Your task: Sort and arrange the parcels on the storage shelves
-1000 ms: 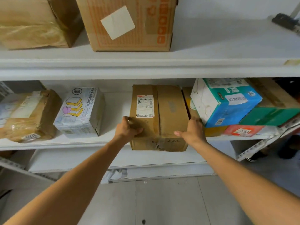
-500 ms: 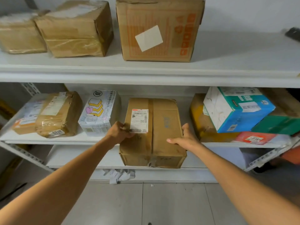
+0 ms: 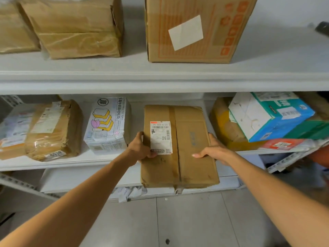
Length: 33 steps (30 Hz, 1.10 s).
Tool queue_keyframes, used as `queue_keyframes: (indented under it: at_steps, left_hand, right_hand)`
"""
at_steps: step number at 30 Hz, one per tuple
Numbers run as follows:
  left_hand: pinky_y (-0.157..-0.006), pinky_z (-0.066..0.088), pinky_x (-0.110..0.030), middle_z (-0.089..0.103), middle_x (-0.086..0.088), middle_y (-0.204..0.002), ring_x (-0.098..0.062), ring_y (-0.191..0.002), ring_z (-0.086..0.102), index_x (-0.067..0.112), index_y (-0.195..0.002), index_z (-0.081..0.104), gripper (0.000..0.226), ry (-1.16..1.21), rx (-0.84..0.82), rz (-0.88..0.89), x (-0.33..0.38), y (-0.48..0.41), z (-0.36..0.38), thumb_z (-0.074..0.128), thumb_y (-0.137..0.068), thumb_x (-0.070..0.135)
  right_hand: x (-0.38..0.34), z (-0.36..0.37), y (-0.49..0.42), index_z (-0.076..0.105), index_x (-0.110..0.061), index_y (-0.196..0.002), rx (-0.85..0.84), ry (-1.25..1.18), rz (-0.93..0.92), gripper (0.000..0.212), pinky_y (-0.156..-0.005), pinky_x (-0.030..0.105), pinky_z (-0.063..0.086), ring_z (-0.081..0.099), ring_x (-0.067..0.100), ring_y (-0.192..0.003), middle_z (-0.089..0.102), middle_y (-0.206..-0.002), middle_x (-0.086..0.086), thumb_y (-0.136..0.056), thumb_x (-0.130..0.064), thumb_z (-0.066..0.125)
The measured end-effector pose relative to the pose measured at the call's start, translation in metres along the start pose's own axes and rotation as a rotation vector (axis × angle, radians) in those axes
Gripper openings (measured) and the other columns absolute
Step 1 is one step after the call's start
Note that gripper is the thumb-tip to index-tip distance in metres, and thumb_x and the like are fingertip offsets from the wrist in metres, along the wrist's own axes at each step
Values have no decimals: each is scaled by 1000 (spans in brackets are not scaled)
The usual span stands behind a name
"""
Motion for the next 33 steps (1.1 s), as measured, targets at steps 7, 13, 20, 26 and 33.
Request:
queue_keyframes:
  at_steps: [7,13,20,26,33]
  left_hand:
    - [-65,52,-33,57,-8,-99,-24,-89,59,10,-122,39,56,225,37,114,1,43,-3,67,-79,-13]
    - [-81,56,-51,63,-17,-102,-33,-95,65,10,-96,39,50,389,151,177,-1,66,-11,77,-70,-10]
    - [-73,57,-37,59,-8,-87,-30,-87,64,10,-102,57,55,345,125,253,-12,87,-17,77,-61,-20]
    - [-71,55,-32,72,10,-70,-28,-86,66,10,-87,65,44,397,79,306,-19,96,-29,68,-63,-27]
    - [-81,58,-31,74,5,-104,-21,-101,69,15,-116,66,60,351,-3,340,-19,106,-34,78,-64,-12]
  right_hand:
    - [7,-5,37,35,-16,-127,78,-74,-65,74,-76,30,46,47,13,-102,50,-117,-4,-72,-9,83]
    - [3,-17,64,41,-11,-122,280,-16,-111,84,-96,43,48,51,28,-120,54,-126,7,-56,-13,93]
    - [0,-16,85,45,-8,-120,345,-43,-82,81,-94,39,47,51,31,-121,54,-128,13,-54,0,91]
    - [-5,-7,99,42,-4,-135,380,-99,-64,95,-98,40,46,49,32,-126,51,-136,14,-54,1,91]
    - [-6,-2,112,53,-5,-121,331,-321,-68,71,-79,29,44,55,25,-101,59,-119,10,-59,16,82]
Point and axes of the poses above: each hand's wrist, its own y-axis away from the middle knuckle, its own z-axis out of the palm, x = y × z, the point moved 8 cm from there along -y, towards the middle knuckle
